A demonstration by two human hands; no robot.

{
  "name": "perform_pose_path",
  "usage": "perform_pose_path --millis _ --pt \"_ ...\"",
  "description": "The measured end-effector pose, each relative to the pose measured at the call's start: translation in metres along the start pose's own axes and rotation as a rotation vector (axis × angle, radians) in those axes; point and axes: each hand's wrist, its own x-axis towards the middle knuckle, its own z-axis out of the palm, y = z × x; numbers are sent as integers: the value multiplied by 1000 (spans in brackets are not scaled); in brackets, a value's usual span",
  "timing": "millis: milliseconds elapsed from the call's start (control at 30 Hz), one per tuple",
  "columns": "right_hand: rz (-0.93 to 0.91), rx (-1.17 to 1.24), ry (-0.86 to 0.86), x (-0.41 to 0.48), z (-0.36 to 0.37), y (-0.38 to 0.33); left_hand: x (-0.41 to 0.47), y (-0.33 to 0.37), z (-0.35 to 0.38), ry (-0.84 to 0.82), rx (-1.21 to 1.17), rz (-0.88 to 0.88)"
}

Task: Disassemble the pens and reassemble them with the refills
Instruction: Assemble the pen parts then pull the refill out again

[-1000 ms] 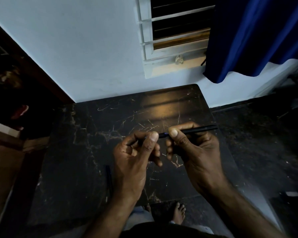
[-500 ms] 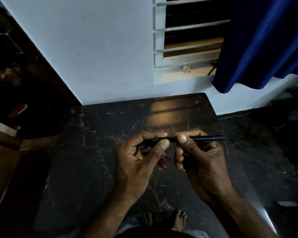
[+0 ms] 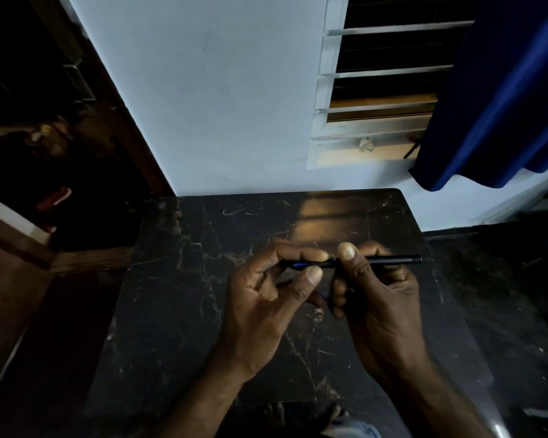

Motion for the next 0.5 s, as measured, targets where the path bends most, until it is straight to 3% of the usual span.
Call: perform_pose_path --millis 200,400,500 --pt "-28 45 -45 -14 10 -1 -7 4 2 158 -132 -175" --pt "-11 54 6 -25 -1 -4 -16 10 10 91 -67 -86" --pt "-7 64 24 -31 -4 -3 -20 9 13 55 -98 -122"
